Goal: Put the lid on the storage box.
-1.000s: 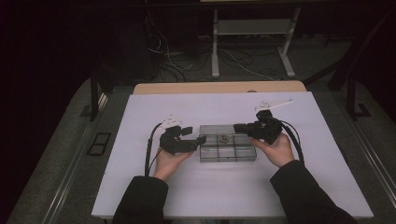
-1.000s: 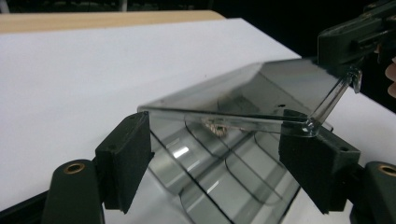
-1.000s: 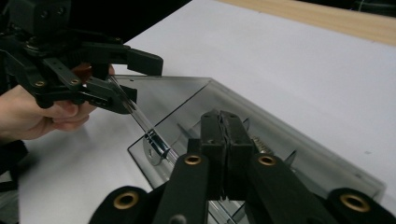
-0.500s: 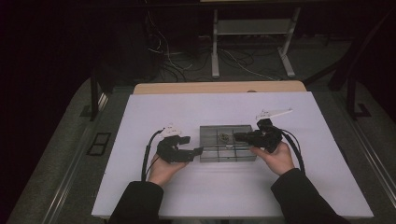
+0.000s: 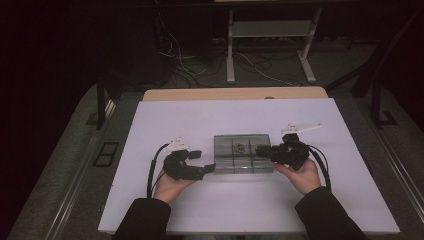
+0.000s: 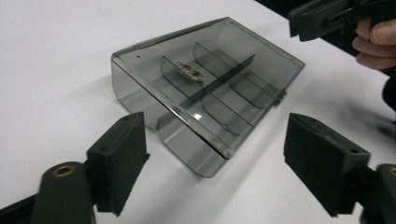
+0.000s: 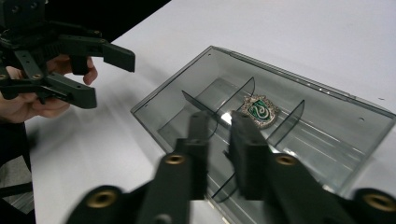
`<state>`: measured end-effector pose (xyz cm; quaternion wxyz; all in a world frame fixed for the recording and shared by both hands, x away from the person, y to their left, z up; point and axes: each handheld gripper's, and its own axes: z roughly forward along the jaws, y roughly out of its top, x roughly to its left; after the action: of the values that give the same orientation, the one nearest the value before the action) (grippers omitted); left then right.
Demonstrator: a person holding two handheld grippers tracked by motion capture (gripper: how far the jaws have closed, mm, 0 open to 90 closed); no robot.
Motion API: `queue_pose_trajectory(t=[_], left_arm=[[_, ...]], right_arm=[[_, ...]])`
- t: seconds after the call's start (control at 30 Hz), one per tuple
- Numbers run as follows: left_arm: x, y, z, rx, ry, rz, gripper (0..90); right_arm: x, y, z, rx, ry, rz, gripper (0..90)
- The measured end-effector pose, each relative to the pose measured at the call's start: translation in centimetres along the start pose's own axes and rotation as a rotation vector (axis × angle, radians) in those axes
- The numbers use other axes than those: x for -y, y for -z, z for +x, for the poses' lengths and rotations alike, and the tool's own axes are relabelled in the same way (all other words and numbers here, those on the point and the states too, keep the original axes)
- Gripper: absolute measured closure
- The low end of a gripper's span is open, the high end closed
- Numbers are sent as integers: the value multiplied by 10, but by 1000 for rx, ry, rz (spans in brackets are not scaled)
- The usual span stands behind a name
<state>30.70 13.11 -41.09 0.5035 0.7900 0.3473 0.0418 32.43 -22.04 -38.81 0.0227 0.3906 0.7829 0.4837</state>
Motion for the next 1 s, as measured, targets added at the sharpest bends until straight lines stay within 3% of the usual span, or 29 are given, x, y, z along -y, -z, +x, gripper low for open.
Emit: queue_pose_trajectory(t=[0.17,0.23,0.33,0.5,0.63,0.67,1.0], left_arm=[[4,3,-2,13,24,37,28],[6,4,-2,19,21,40,0],[9,7,-4,19,22,34,0],[17,14,-6,12,25,17,0],[22,20,-6,8,29,10,0],[24,22,-7,5,32,9,0],[36,33,-13,6,34,-10,0]], right_arm=[[6,11,6,21,2,-24,401],[8,15,8,19,14,-21,236],[14,18,15,107,59,10,94],[30,25,21,102,75,15,92],[42,32,20,75,47,7,82],[45,33,19,72,43,5,0],[66,48,16,58,-2,5,4]])
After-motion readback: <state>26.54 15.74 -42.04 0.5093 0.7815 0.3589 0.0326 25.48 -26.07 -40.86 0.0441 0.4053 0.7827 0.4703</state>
